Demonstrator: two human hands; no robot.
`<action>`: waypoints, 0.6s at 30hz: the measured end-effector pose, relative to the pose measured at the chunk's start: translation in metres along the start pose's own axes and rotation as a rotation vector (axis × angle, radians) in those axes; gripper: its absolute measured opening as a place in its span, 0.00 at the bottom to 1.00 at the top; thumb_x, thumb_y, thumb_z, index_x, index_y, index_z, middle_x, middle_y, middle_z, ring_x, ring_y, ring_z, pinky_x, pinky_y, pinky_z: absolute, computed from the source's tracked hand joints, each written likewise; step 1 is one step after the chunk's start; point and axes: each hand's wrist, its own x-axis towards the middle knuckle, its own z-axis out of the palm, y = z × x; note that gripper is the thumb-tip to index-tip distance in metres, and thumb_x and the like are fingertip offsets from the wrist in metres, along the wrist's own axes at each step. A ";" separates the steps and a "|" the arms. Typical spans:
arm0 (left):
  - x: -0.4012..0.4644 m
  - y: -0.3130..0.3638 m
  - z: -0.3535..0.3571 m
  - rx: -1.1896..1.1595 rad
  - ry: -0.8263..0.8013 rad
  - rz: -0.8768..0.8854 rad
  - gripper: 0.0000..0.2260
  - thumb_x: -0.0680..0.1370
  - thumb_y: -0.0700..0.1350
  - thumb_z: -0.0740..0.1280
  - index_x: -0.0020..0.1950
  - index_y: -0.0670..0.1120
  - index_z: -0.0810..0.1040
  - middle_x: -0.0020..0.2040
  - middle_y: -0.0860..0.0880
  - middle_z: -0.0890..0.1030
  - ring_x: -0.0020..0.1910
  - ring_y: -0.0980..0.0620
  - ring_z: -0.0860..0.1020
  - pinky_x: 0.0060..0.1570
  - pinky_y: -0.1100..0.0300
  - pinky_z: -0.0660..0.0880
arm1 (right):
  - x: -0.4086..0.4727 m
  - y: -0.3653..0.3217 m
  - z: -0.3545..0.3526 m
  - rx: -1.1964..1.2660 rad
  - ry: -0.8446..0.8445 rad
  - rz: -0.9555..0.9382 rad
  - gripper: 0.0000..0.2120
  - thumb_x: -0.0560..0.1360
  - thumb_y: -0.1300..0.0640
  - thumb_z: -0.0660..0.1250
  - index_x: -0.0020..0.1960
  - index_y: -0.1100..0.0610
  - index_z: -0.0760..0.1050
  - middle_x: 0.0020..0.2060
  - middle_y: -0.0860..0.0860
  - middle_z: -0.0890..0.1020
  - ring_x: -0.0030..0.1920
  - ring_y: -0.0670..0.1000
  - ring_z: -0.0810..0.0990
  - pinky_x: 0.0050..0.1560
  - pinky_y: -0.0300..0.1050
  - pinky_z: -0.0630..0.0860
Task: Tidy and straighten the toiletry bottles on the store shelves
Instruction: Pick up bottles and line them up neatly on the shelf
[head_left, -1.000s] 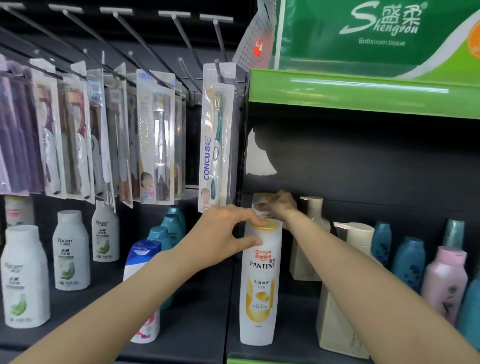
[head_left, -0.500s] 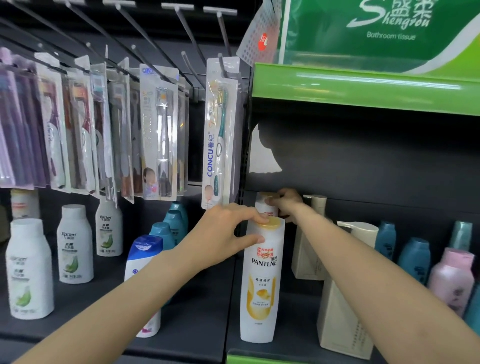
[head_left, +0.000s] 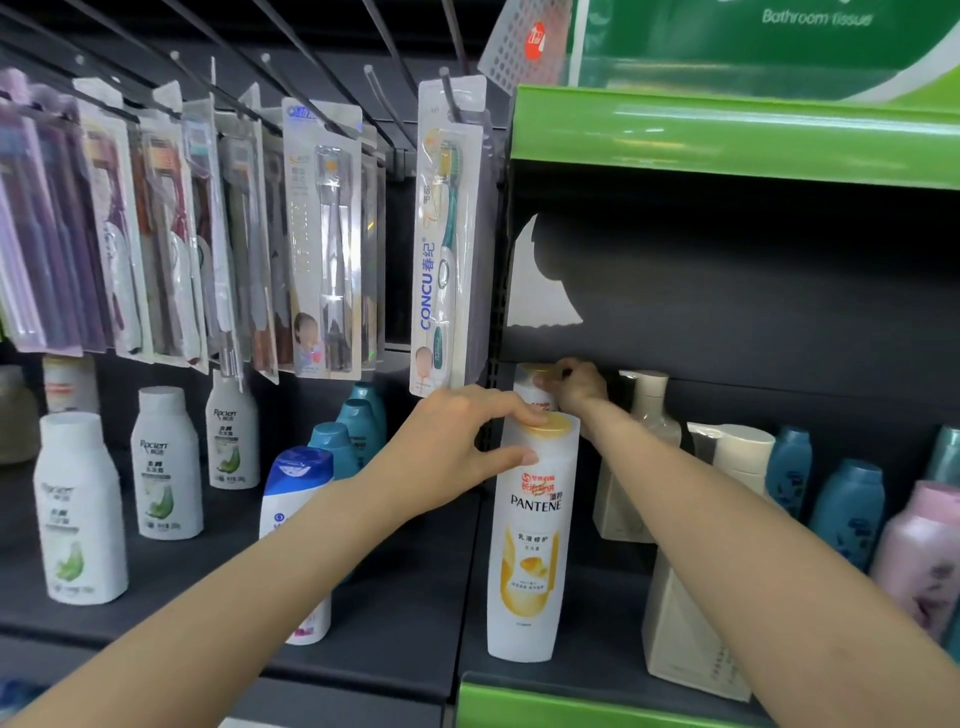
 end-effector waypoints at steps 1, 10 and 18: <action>0.000 0.000 0.000 -0.002 0.002 -0.001 0.16 0.72 0.49 0.72 0.59 0.53 0.78 0.58 0.56 0.80 0.57 0.59 0.76 0.60 0.59 0.72 | 0.001 0.000 0.001 -0.011 -0.004 -0.006 0.20 0.76 0.57 0.68 0.65 0.61 0.71 0.62 0.58 0.76 0.61 0.56 0.75 0.46 0.41 0.69; 0.000 -0.002 0.002 -0.003 0.013 0.002 0.16 0.72 0.49 0.72 0.60 0.54 0.78 0.59 0.55 0.80 0.58 0.59 0.75 0.60 0.60 0.72 | 0.002 0.003 0.001 -0.032 -0.023 -0.028 0.19 0.76 0.56 0.66 0.65 0.61 0.71 0.62 0.58 0.76 0.61 0.57 0.75 0.48 0.42 0.70; -0.007 0.000 0.008 -0.089 0.038 -0.011 0.18 0.74 0.46 0.70 0.64 0.54 0.76 0.61 0.59 0.77 0.62 0.63 0.72 0.64 0.67 0.68 | -0.011 -0.010 -0.007 -0.221 -0.040 -0.116 0.25 0.76 0.54 0.67 0.69 0.61 0.67 0.66 0.57 0.73 0.66 0.58 0.72 0.59 0.47 0.71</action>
